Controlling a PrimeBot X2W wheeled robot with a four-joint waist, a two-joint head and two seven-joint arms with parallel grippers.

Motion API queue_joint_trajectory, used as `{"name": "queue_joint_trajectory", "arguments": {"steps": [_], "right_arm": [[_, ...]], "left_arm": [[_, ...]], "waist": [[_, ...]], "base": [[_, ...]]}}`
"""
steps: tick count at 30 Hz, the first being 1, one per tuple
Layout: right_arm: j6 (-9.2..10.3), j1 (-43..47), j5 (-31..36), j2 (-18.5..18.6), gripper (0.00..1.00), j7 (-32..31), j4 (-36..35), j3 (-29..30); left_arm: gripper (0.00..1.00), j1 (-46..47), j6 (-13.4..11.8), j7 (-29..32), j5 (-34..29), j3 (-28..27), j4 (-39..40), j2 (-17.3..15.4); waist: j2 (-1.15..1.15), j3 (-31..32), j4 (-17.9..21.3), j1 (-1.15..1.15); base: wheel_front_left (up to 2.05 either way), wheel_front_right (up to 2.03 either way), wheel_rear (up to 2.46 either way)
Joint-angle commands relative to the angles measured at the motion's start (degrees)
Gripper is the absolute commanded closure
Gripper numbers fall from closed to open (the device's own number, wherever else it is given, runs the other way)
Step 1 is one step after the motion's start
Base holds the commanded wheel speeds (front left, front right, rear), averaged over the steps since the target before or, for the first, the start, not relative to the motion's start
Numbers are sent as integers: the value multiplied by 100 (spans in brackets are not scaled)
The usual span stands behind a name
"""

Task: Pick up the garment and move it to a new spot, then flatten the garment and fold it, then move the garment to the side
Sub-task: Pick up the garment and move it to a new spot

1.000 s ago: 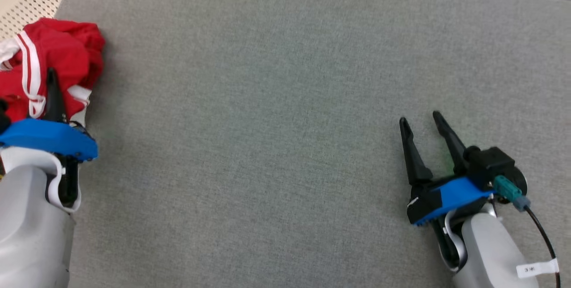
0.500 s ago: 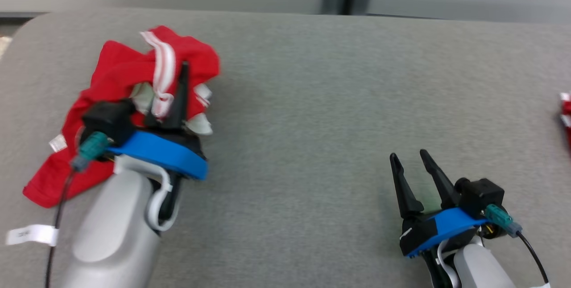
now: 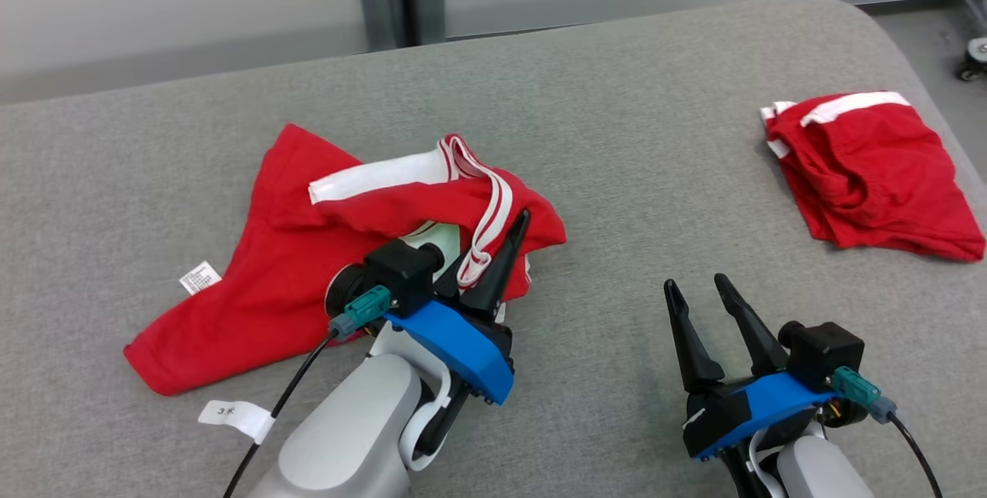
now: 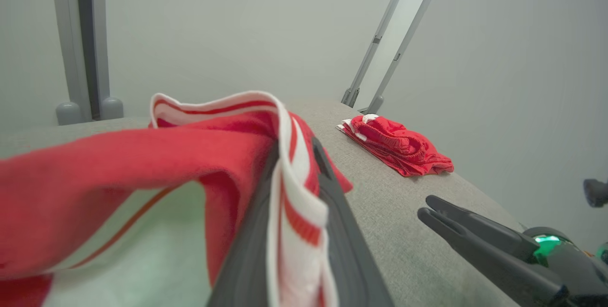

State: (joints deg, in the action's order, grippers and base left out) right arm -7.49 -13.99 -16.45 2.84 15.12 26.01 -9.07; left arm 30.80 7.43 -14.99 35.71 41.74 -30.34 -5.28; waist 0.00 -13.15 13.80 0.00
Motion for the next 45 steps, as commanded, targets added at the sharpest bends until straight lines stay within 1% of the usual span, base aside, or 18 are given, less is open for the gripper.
{"name": "queue_joint_trajectory", "arguments": {"steps": [1, 3, 4, 5, 13, 22, 25, 31, 38, 41, 45], "right_arm": [[0, 40, -28, 12, 0, 2, -36, -12], [0, 53, -34, 12, 0, 2, -51, -20], [0, 71, -40, 12, 0, 1, -53, -8], [0, 85, -44, 13, 0, 1, -54, 15], [0, 89, -4, 13, 0, 2, -34, 90], [0, 144, 47, 15, 0, 2, 41, 128], [0, 213, 80, 17, 0, 2, 63, 180], [0, 429, 119, 15, 0, 1, 88, 285], [0, 807, 96, 15, 0, 1, 201, 317], [0, 894, 113, 16, 0, 1, 231, 298], [0, 915, 123, 15, 0, 2, 233, 298]], "left_arm": [[100, -4, 7, -26, -24, -30, -8, -42], [100, -46, 7, -26, -81, -31, -61, -9], [98, -77, 7, -25, -121, -39, -83, 5], [0, -105, 7, -26, -134, -62, -97, 16], [0, -545, 7, -21, -652, -934, 195, -124], [0, -1275, 0, -20, -1156, -2178, 237, -240], [0, -1654, -25, -20, -1317, -2653, 344, -203], [0, -2347, -15, -21, -1663, -3357, 571, -34], [0, -3135, -2, -21, -2061, -3802, 794, 163], [0, -3367, 2, -20, -2182, -3844, 855, 207], [0, -3451, 6, -21, -2253, -3812, 874, 229]], "waist": [[0, 31, 50, 0], [0, 17, 69, 0], [0, 19, 63, 0], [0, 18, 45, 0], [0, 94, -305, 0], [0, 355, -652, 0], [0, 477, -728, 0], [0, 739, -876, 0], [0, 1098, -1019, 0], [0, 1193, -1043, 0], [0, 1231, -1074, 0]], "base": [[0, 0, 0], [0, 0, 0], [0, 0, 0], [0, 0, 0], [0, 0, 0], [0, 0, 0], [0, 0, 0], [0, 0, 0], [0, 0, 0], [0, 0, 0], [0, 0, 0]]}}
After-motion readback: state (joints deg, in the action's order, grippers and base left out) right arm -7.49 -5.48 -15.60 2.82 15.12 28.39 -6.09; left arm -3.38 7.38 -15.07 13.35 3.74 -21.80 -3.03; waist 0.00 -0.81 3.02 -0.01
